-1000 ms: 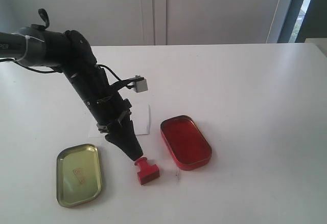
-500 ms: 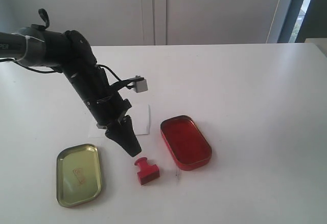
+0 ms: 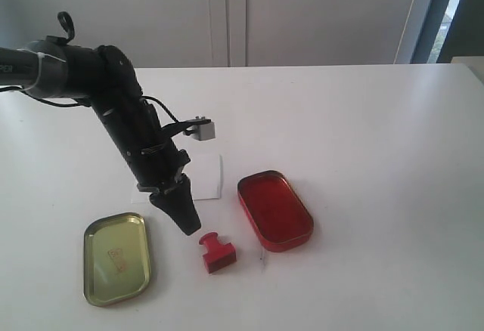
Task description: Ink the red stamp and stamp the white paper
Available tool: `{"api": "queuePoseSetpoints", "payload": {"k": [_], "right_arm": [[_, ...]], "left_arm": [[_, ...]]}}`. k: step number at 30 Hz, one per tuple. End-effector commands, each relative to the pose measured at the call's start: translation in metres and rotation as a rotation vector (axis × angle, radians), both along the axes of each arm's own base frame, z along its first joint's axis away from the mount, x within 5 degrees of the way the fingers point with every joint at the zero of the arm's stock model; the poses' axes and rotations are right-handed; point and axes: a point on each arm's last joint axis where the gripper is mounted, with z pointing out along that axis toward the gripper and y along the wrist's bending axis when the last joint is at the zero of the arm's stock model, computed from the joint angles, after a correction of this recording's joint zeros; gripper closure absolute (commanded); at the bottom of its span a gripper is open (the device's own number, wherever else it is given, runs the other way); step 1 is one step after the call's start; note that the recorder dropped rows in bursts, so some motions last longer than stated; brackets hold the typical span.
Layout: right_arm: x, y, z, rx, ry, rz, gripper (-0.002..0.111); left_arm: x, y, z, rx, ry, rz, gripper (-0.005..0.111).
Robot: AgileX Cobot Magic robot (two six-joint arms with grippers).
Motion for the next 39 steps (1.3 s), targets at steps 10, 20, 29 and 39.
{"api": "queuePoseSetpoints", "payload": {"k": [10, 20, 29, 39], "right_arm": [[0.000, 0.000, 0.000, -0.001, -0.007, -0.005, 0.108], [0.000, 0.000, 0.000, -0.001, -0.007, -0.005, 0.108], [0.000, 0.000, 0.000, -0.001, -0.007, -0.005, 0.108], [0.000, 0.000, 0.000, -0.001, -0.007, -0.005, 0.108]], "left_arm": [[-0.015, 0.010, 0.053, 0.101, 0.078, 0.170, 0.107], [-0.018, 0.024, 0.074, 0.265, 0.016, 0.333, 0.107], [-0.013, 0.036, 0.087, 0.359, -0.097, 0.482, 0.107], [-0.010, 0.048, 0.091, 0.462, -0.194, 0.521, 0.107]]}}
